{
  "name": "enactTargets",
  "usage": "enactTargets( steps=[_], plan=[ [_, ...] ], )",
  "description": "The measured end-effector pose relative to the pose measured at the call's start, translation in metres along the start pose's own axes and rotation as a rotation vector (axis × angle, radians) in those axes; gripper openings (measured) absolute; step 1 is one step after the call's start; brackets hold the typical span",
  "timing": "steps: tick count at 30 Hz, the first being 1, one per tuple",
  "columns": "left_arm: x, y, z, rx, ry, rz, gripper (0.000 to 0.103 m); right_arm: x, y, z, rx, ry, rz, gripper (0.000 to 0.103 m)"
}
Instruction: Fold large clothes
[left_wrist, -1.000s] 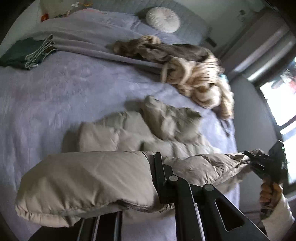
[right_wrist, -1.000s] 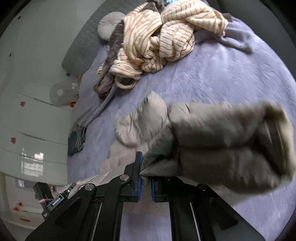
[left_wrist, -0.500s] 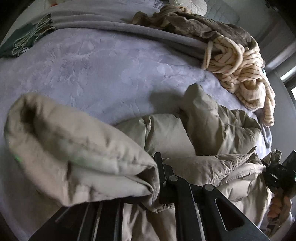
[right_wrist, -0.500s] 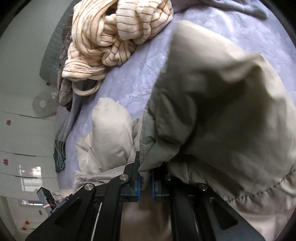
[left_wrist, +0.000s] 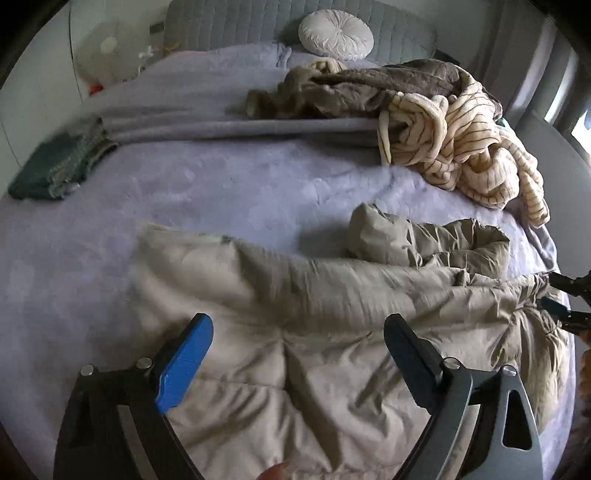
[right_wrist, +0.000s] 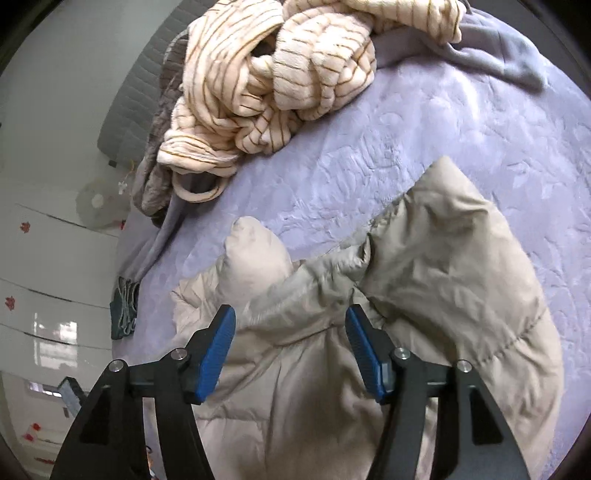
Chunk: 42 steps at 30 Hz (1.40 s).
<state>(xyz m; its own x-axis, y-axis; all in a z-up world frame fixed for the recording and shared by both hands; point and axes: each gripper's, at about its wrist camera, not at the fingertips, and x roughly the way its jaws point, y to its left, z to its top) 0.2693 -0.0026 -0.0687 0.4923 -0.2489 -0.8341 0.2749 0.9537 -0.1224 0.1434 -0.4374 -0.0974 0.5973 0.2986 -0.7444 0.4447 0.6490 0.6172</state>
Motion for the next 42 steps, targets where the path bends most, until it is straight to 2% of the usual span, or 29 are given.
enactTargets(
  steps=[2, 3, 5, 6, 7, 11, 15, 18, 21, 23, 26, 28, 31, 34, 38, 41, 42],
  plan=[
    [-0.008, 0.001, 0.001, -0.009, -0.025, -0.010, 0.094, -0.003, 0.005, -0.005, -0.024, 0.022, -0.001, 0.064],
    [-0.011, 0.001, 0.000, -0.009, -0.033, -0.034, 0.088, -0.003, 0.009, -0.009, -0.050, 0.032, 0.000, 0.049],
    [-0.009, -0.006, -0.002, -0.007, -0.012, -0.115, 0.045, 0.000, 0.020, -0.019, -0.118, 0.060, -0.005, 0.021],
    [-0.004, -0.013, -0.003, -0.001, 0.007, -0.145, 0.039, 0.007, 0.028, -0.028, -0.168, 0.084, 0.000, 0.020],
    [0.004, -0.020, -0.005, 0.009, 0.019, -0.164, 0.038, 0.016, 0.035, -0.034, -0.207, 0.108, 0.005, 0.020],
    [0.049, -0.052, -0.021, 0.010, 0.066, -0.139, 0.038, 0.057, 0.044, -0.055, -0.296, 0.148, -0.063, 0.019],
    [0.080, -0.062, -0.024, 0.014, 0.047, -0.058, 0.038, 0.090, 0.034, -0.051, -0.275, 0.123, -0.102, 0.005],
    [0.091, -0.066, -0.015, 0.026, 0.047, -0.044, 0.038, 0.101, 0.025, -0.037, -0.248, 0.128, -0.097, 0.000],
    [0.084, -0.052, 0.000, 0.017, 0.034, -0.051, 0.038, 0.092, 0.024, -0.024, -0.247, 0.130, -0.092, 0.000],
    [0.075, -0.033, 0.007, 0.014, 0.008, -0.006, 0.038, 0.077, 0.022, -0.018, -0.290, 0.095, -0.142, 0.000],
    [0.070, 0.003, 0.011, -0.004, -0.016, 0.094, 0.038, 0.043, -0.002, -0.006, -0.323, -0.015, -0.311, 0.000],
    [0.079, 0.025, 0.010, -0.027, -0.005, 0.154, 0.038, 0.031, -0.028, 0.003, -0.270, -0.052, -0.358, 0.000],
    [0.099, 0.050, 0.008, -0.122, 0.033, 0.128, 0.038, 0.034, -0.062, 0.012, -0.128, -0.057, -0.317, 0.000],
    [0.114, 0.044, 0.010, -0.107, 0.036, 0.169, 0.038, 0.050, -0.074, 0.016, -0.092, -0.058, -0.317, 0.000],
    [0.126, 0.038, 0.012, -0.085, 0.047, 0.203, 0.038, 0.065, -0.065, 0.017, -0.139, -0.061, -0.378, 0.000],
    [0.118, 0.039, 0.013, -0.085, 0.060, 0.207, 0.039, 0.062, -0.060, 0.020, -0.142, -0.057, -0.409, 0.000],
    [0.112, 0.039, 0.013, -0.083, 0.065, 0.216, 0.039, 0.056, -0.054, 0.020, -0.145, -0.061, -0.429, 0.004]
  ],
)
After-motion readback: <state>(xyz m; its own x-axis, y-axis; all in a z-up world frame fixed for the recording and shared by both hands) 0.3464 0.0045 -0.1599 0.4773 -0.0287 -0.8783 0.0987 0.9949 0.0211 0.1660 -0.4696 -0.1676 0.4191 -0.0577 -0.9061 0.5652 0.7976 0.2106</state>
